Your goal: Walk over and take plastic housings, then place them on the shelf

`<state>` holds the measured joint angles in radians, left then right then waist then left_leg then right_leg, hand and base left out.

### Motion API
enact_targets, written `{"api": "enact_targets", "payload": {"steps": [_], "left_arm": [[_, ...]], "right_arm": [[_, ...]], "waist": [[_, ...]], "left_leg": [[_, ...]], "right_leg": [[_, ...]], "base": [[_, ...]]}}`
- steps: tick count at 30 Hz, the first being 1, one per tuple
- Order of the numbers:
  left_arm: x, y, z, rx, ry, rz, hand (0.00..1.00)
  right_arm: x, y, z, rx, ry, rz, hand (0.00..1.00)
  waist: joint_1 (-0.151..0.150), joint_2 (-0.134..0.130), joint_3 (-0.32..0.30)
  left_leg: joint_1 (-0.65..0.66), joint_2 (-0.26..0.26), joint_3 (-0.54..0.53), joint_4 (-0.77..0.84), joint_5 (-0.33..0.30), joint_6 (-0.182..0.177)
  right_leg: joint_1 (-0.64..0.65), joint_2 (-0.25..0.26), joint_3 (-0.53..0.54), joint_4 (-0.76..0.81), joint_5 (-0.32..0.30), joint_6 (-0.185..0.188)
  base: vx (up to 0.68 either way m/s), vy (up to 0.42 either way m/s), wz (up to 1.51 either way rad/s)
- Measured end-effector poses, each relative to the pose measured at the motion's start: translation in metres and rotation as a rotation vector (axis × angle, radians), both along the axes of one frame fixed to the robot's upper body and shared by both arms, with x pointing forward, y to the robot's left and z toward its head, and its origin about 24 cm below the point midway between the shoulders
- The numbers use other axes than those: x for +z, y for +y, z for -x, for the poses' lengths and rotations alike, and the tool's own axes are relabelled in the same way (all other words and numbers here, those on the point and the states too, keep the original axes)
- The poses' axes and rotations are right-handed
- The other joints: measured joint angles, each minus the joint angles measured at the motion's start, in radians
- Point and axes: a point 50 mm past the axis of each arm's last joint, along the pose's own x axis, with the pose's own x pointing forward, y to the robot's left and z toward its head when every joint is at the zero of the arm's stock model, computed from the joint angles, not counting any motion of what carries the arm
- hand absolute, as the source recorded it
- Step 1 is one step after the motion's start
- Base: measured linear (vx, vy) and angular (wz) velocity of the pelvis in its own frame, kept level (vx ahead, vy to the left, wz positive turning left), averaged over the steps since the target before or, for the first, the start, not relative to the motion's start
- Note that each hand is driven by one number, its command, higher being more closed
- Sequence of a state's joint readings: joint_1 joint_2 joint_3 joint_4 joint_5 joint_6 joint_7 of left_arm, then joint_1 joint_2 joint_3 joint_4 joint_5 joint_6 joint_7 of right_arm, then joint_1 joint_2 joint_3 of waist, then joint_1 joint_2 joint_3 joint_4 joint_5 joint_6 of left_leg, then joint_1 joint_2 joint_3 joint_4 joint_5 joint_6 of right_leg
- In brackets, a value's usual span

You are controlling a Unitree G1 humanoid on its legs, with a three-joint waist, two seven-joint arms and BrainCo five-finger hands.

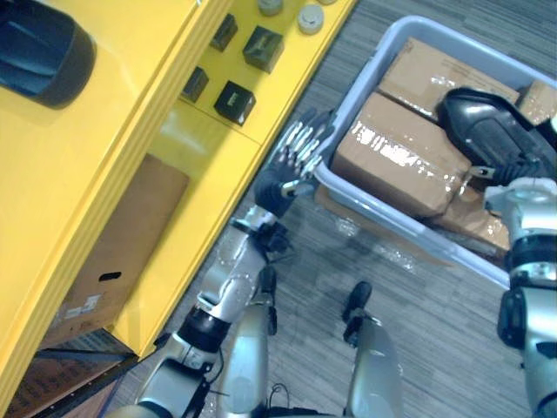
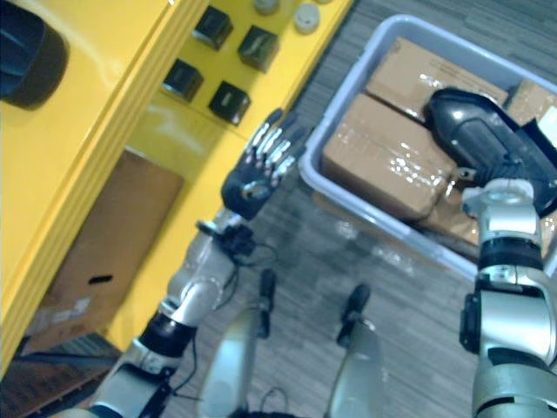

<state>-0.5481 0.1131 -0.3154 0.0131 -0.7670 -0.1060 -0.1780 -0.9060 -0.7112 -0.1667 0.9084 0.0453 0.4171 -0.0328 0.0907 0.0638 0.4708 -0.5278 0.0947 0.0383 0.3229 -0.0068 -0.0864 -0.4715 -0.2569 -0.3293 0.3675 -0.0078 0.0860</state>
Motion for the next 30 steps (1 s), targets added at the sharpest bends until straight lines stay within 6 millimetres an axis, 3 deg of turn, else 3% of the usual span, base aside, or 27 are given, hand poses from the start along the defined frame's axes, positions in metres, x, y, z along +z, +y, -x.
{"api": "enact_targets", "payload": {"steps": [4, 9, 15, 18, 25, 27, 29, 30], "left_arm": [[-0.001, 0.002, -0.002, -0.001, 0.012, -0.020, 0.00], [-0.001, 0.010, -0.005, 0.020, 0.021, -0.028, 0.00], [-0.007, 0.010, -0.007, 0.018, 0.050, -0.044, 0.00], [-0.009, 0.011, -0.008, 0.023, 0.055, -0.051, 0.00], [-0.015, 0.011, -0.010, 0.011, 0.074, -0.068, 0.00], [-0.023, 0.011, -0.008, 0.010, 0.098, -0.071, 0.00], [-0.035, 0.012, -0.004, 0.013, 0.135, -0.074, 0.00], [-0.042, 0.012, -0.002, 0.011, 0.156, -0.079, 0.00]], "right_arm": [[-0.009, 0.007, -0.002, 0.083, -0.046, -0.002, 0.00], [-0.019, 0.036, -0.013, 0.211, -0.064, 0.009, 0.00], [-0.024, 0.059, -0.021, 0.328, -0.035, 0.028, 0.00], [-0.029, 0.073, -0.024, 0.405, -0.012, 0.017, 0.00], [-0.033, 0.082, -0.026, 0.408, -0.027, 0.099, 0.00], [-0.027, 0.090, -0.028, 0.362, -0.102, 0.192, 0.00], [-0.002, 0.101, -0.028, 0.328, -0.260, 0.308, 0.00], [0.020, 0.108, -0.026, 0.302, -0.390, 0.379, 0.00]], "waist": [[0.000, -0.016, -0.001], [0.001, -0.032, -0.007], [-0.002, -0.036, -0.010], [-0.002, -0.050, -0.020], [-0.004, -0.058, -0.026], [-0.008, -0.058, -0.026], [-0.013, -0.056, -0.027], [-0.016, -0.056, -0.027]], "left_leg": [[0.000, 0.006, -0.001, 0.007, 0.000, 0.000], [0.004, 0.033, -0.004, 0.018, -0.002, -0.006], [0.042, 0.034, 0.000, -0.015, 0.015, -0.013], [0.056, 0.035, 0.000, -0.044, 0.030, -0.017], [0.058, 0.032, -0.004, -0.052, 0.038, -0.016], [0.058, 0.031, -0.004, -0.052, 0.038, -0.016], [0.056, 0.027, -0.003, -0.052, 0.038, -0.015], [0.056, 0.024, -0.002, -0.051, 0.037, -0.014]], "right_leg": [[0.007, 0.007, -0.003, -0.003, 0.001, 0.000], [0.019, 0.035, -0.008, -0.012, 0.002, -0.001], [0.049, 0.044, -0.006, -0.036, 0.015, -0.013], [0.056, 0.050, -0.010, -0.052, 0.018, -0.015], [0.067, 0.052, -0.019, -0.074, 0.034, -0.016], [0.071, 0.056, -0.019, -0.088, 0.042, -0.014], [0.071, 0.061, -0.015, -0.099, 0.050, -0.013], [0.071, 0.061, -0.011, -0.103, 0.053, -0.012]], "base": [[0.00, -0.003, -0.01], [0.00, -0.035, -0.06], [-0.01, -0.007, -0.02], [0.00, -0.006, -0.01], [0.00, -0.002, 0.01], [0.00, 0.000, 0.00], [0.01, 0.006, -0.05], [0.01, 0.030, -0.04]]}}
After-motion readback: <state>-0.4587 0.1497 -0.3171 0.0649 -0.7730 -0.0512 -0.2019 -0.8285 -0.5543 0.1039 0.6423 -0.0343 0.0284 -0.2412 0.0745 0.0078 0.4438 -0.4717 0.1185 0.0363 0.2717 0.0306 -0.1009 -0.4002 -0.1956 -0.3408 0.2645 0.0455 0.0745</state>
